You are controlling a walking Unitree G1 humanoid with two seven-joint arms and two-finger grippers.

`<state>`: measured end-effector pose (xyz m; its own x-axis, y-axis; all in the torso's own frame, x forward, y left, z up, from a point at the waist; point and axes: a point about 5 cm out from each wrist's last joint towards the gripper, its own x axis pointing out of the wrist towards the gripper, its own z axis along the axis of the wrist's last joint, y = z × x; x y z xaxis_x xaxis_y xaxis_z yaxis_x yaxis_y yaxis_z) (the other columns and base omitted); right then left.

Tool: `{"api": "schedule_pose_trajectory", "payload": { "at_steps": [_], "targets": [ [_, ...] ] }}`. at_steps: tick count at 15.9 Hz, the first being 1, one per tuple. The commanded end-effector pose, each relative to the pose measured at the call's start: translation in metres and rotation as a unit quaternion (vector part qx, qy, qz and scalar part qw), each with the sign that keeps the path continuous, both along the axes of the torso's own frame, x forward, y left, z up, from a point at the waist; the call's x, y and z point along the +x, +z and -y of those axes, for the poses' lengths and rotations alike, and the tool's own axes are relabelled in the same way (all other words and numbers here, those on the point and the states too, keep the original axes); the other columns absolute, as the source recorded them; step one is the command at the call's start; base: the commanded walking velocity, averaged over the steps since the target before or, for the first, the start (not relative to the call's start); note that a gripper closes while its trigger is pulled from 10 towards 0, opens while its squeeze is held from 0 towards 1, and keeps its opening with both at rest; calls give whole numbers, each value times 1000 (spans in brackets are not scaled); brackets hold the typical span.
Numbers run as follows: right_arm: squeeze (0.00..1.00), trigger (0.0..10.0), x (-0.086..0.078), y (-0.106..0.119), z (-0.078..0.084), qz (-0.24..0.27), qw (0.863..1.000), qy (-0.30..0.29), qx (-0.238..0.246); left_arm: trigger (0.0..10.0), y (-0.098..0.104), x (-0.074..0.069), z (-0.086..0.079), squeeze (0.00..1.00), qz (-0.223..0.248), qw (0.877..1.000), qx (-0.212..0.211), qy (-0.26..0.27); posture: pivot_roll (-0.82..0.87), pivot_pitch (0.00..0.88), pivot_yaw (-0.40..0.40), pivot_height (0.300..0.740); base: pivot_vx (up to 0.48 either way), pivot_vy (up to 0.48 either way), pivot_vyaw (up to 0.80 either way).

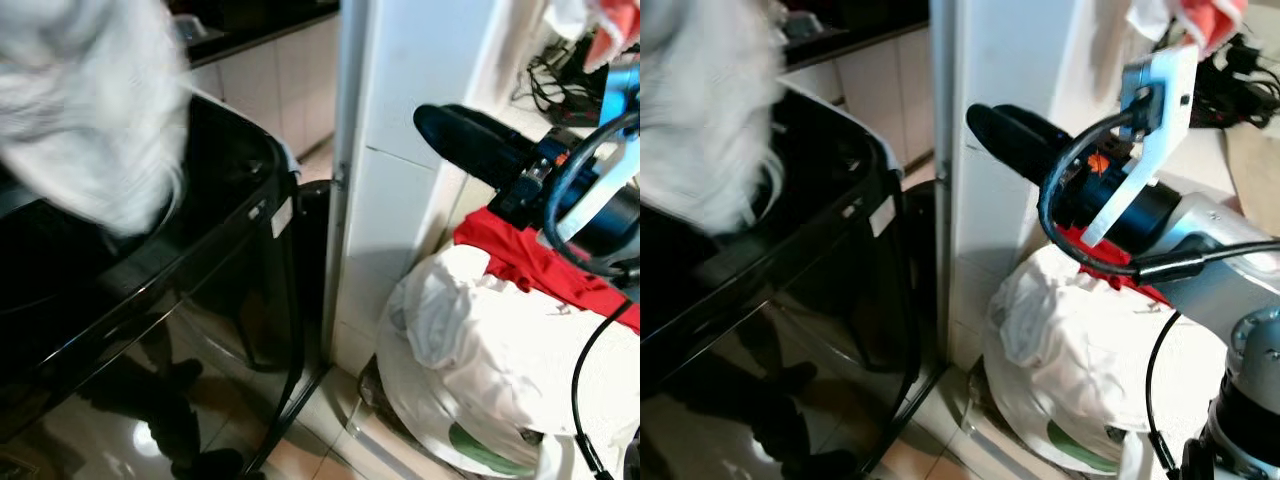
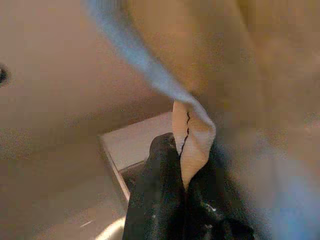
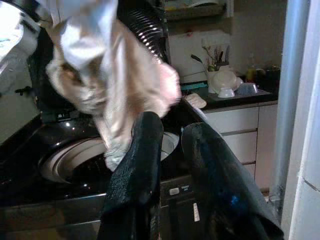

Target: Clothes washing

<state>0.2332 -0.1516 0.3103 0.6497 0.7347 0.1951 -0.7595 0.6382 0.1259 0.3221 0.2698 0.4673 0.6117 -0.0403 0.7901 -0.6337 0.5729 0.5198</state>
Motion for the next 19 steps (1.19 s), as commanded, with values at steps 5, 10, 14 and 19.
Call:
{"api": "schedule_pose_trajectory", "payload": {
  "at_steps": [5, 10, 14, 19],
  "targets": [
    [0, 10000, -1, -43, -22, -50, 988, 9, -148, 10000, -103, 64, 0, 0, -384, 923, 2, -11, -105, 0, 47, 740, 0, 0, 0],
    [0, 10000, -10, -64, -26, -72, 974, 34, -210, 10000, -128, 49, -30, 1000, -553, 832, -37, -4, -103, 0, 37, 740, 0, 0, 0],
    [0, 10000, -5, -67, -23, -71, 972, 26, -222, 10000, -132, 29, -44, 1000, -610, 792, -18, -3, -94, 0, 28, 740, 0, 0, 0],
    [1000, 10000, 38, -97, 39, -152, 907, -258, -296, 10000, -168, 18, 79, 0, -592, 703, -59, -389, -101, 0, 38, 740, 0, 0, 0]
  ]
}}
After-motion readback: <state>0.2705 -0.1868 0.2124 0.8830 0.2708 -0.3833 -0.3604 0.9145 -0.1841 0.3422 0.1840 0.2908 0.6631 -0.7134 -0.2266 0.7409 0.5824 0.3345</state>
